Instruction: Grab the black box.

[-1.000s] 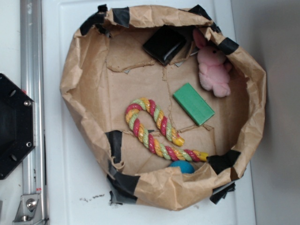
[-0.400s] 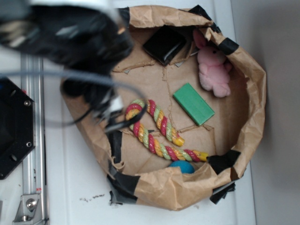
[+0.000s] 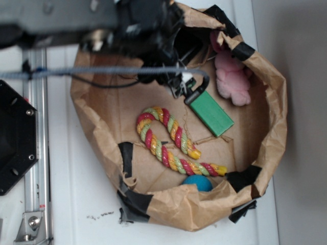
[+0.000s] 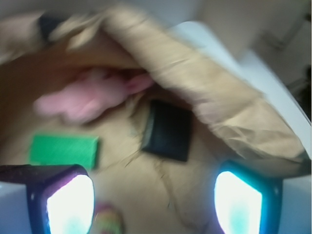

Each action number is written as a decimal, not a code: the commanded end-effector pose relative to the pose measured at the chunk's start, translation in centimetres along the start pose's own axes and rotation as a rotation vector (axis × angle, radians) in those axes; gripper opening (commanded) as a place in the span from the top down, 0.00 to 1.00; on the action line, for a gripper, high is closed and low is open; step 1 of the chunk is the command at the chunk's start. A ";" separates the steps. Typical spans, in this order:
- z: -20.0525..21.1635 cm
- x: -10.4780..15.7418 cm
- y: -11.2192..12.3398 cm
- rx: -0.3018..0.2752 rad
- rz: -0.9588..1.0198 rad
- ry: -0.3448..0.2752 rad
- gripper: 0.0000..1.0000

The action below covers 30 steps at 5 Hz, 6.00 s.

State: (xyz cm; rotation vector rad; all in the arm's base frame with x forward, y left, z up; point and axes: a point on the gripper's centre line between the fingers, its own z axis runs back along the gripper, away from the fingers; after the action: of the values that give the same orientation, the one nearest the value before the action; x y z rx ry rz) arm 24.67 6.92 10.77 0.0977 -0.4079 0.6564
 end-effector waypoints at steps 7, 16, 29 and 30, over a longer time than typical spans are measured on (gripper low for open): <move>-4.9 1.7 1.9 0.057 0.026 0.027 0.00; -4.1 2.0 2.5 0.007 -0.062 0.055 1.00; -5.9 5.9 3.5 0.067 0.141 0.011 0.00; -6.9 5.8 3.8 0.087 0.134 0.027 0.00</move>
State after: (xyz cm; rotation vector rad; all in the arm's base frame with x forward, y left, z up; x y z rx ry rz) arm 28.60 12.71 4.63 0.1384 -0.3088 0.7624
